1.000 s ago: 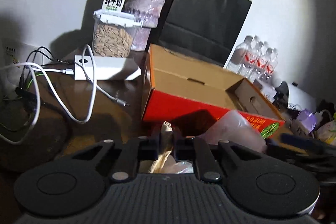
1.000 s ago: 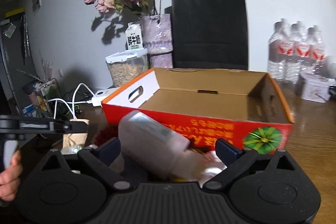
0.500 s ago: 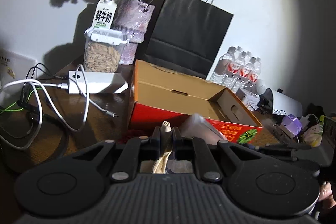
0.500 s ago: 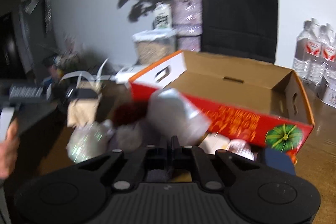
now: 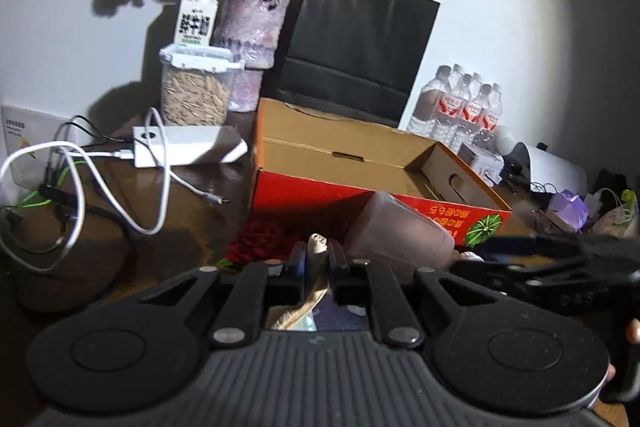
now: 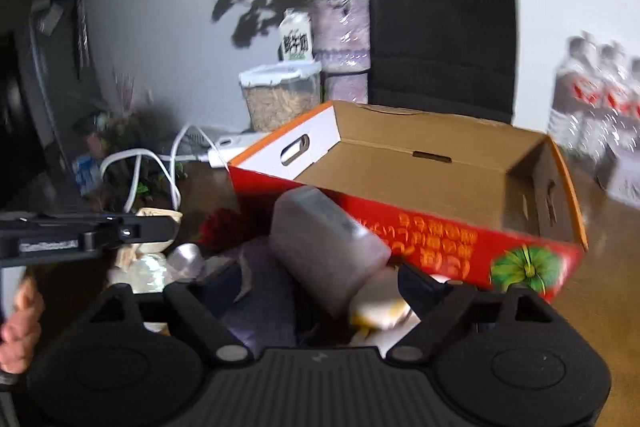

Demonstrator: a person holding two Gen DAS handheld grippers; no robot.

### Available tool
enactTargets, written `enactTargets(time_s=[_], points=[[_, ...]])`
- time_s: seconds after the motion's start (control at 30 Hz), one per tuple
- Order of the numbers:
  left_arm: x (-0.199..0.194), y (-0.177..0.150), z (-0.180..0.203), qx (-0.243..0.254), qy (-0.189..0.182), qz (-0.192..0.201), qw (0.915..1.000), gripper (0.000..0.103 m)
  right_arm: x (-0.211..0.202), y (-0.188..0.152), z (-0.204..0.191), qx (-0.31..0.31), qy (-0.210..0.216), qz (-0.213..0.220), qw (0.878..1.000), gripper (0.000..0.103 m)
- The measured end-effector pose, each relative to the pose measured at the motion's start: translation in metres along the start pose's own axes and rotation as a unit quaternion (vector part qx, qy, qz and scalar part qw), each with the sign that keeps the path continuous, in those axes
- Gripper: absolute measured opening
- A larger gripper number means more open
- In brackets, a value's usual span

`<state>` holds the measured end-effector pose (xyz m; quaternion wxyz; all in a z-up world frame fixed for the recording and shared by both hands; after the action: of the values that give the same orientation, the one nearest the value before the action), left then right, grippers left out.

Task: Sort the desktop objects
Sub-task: 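Grasp the small white tissue with the left tool while the right tool grasps the white plastic container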

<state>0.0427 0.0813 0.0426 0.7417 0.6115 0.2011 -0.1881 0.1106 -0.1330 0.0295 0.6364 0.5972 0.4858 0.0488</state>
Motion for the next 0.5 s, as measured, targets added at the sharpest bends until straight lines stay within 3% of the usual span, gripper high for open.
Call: enactTargets(time_s=[0.1,0.17,0.2,0.23,0.33,0.5], points=[[0.007,0.001,0.000,0.007,-0.004,-0.001,1.0000,0.012,0.024,0.009,0.012,-0.008,-0.010,-0.032,0.999,0.086],[0.009,0.004,-0.004,-0.008,-0.020,-0.006,0.9998,0.012,0.036,0.012,0.021,-0.002,0.020,-0.059,0.998,0.079],[0.010,0.007,-0.007,-0.025,-0.040,-0.011,0.9988,0.012,0.040,0.012,0.024,0.005,0.034,-0.065,0.997,0.070],[0.009,0.011,-0.008,-0.039,-0.060,-0.015,0.9974,0.012,0.041,0.013,0.024,0.003,0.037,-0.062,0.997,0.061],[0.000,0.022,-0.007,-0.054,-0.100,-0.006,0.9935,0.011,0.041,0.013,0.022,-0.003,0.046,-0.056,0.997,0.053],[-0.017,0.031,-0.003,-0.058,-0.114,0.018,0.9916,0.012,0.017,0.008,-0.007,-0.043,0.023,-0.031,0.998,0.045]])
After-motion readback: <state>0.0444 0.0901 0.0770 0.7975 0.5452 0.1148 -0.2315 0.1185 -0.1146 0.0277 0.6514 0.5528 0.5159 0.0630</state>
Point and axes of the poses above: each gripper's, at about its wrist camera, not at the fingertips, and x roughly the way its jaws point, z to its right, y to its top, the point moved 3 cm from there along x, roughly the way its jaws point, and after that the axes turned 10 degrees about y, right-handed, at the moved point
